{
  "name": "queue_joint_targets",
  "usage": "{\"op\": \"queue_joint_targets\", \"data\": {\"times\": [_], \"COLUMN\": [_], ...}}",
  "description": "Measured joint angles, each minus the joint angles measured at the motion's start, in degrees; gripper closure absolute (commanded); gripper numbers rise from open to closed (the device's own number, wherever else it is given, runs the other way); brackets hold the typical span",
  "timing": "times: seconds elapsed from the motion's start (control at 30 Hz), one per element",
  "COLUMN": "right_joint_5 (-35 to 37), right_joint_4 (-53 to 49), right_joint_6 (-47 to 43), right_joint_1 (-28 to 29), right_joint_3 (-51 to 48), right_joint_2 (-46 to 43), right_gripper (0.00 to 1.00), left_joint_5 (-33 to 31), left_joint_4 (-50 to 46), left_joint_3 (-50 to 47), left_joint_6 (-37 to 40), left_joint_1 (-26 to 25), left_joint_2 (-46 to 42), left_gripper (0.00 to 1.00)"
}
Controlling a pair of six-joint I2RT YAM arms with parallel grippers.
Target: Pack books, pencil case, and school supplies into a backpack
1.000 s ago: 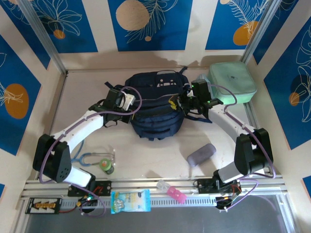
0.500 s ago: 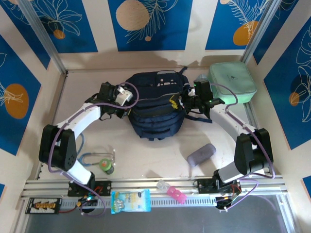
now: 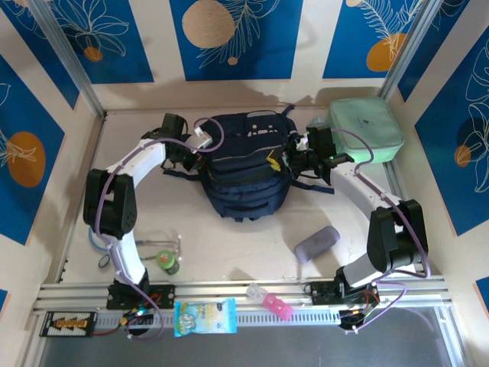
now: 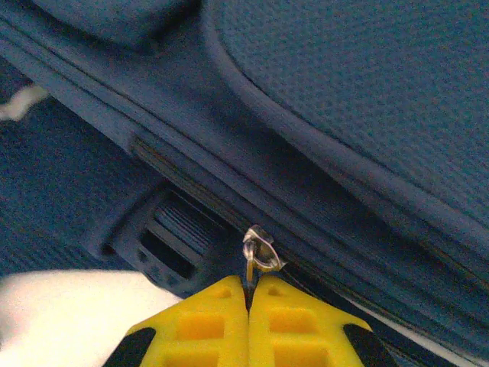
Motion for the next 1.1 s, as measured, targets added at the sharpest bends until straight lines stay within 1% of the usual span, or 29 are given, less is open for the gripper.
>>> {"op": "queue_joint_targets", "data": {"times": [0.17, 0.3, 0.4, 0.43, 0.5, 0.57, 0.6, 0.63, 0.67, 0.77, 0.87, 1.0, 1.1], "right_joint_5": [-0.61, -0.9, -0.94, -0.94, -1.25, -1.33, -1.07, -0.55, 0.33, 4.13, 9.44, 19.63, 28.24], "right_joint_4": [-0.17, -0.42, -0.31, -0.35, -0.5, -1.09, -1.75, -2.91, -4.44, -9.57, -15.17, -21.03, -23.19], "right_joint_6": [-1.73, -2.6, -3.54, -3.96, -4.87, -6.21, -7.04, -8.41, -10.1, -14.69, -19.3, -25.11, -29.31], "right_joint_1": [0.02, 0.81, 2.1, 2.67, 3.96, 5.38, 5.99, 6.64, 7.17, 8.2, 7.63, 5.16, 2.32], "right_joint_3": [0.0, 1.44, 4.63, 5.99, 8.87, 11.41, 12.17, 12.9, 13.49, 15.23, 15.67, 15.74, 15.74], "right_joint_2": [0.68, 3.37, 7.06, 8.44, 11.26, 13.57, 14.16, 14.45, 14.43, 13.14, 9.53, 4.72, 4.44], "right_gripper": [0.87, 0.86, 0.86, 0.85, 0.79, 0.59, 0.53, 0.49, 0.45, 0.39, 0.35, 0.3, 0.29], "left_joint_5": [-0.72, -2.23, -3.93, -4.15, -4.22, -5.57, -6.38, -7.58, -9.01, -12.5, -14.84, -18.05, -19.5], "left_joint_4": [-0.59, -0.33, 2.36, 3.65, 5.7, 6.49, 6.58, 6.56, 6.45, 6.05, 5.64, 5.62, 5.97], "left_joint_3": [5.42, 5.55, 3.21, 1.44, -2.25, -5.49, -6.51, -7.41, -7.85, -8.09, -8.46, -9.27, -11.28], "left_joint_6": [-1.7, -4.96, -8.24, -9.6, -12.09, -14.71, -15.5, -16.81, -18.12, -21.49, -24.2, -28.15, -31.06], "left_joint_1": [0.76, 1.01, 2.03, 2.75, 4.59, 6.6, 7.37, 8.09, 8.7, 9.38, 9.38, 9.38, 9.4], "left_joint_2": [4.15, 4.17, 3.58, 2.89, 0.96, -1.66, -2.93, -4.5, -5.99, -10.05, -14.47, -20.22, -25.53], "left_gripper": [1.0, 1.0, 1.0, 0.95, 0.76, 0.53, 0.42, 0.33, 0.26, 0.15, 0.07, 0.02, 0.0]}}
